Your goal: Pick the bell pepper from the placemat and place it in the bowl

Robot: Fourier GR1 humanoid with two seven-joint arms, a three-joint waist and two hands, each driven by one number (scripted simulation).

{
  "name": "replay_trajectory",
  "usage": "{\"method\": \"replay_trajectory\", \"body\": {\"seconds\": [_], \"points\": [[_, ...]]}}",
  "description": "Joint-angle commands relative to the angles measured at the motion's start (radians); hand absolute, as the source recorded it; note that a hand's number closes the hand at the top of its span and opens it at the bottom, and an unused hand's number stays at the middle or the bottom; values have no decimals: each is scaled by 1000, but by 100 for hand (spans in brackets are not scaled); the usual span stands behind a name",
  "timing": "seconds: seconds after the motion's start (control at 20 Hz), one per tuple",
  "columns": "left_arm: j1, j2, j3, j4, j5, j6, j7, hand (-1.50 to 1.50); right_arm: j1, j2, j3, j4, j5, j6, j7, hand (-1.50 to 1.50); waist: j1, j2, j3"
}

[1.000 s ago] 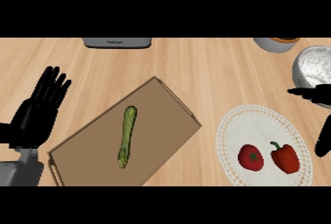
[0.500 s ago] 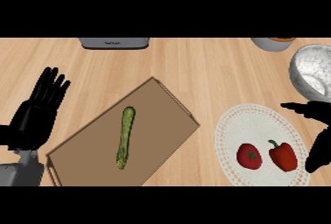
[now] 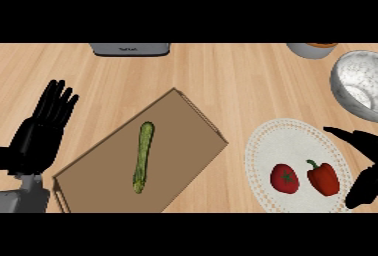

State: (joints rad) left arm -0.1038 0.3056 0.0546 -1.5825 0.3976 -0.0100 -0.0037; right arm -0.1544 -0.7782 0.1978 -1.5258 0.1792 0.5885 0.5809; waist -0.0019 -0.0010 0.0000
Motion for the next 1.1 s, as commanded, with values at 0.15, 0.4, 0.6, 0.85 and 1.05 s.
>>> {"method": "replay_trajectory", "body": {"seconds": [0.15,0.4,0.6,0.85,1.05], "points": [[3,-31,8,-61,-36,19,59,0,-17,123,-5,76,179,-28,-76,-150,6,1,0],[3,-51,38,11,-42,-37,5,0,58,120,-38,104,248,8,-178,-150,2,1,0],[44,-59,41,-98,-44,-22,66,0,59,127,-72,159,288,14,-241,-150,4,0,0],[-23,-50,85,13,-45,-77,36,0,-22,208,-59,277,392,10,-255,-150,4,2,0],[29,-52,78,-39,-54,-88,32,0,-29,185,-17,161,410,89,-234,150,4,0,0]]}}
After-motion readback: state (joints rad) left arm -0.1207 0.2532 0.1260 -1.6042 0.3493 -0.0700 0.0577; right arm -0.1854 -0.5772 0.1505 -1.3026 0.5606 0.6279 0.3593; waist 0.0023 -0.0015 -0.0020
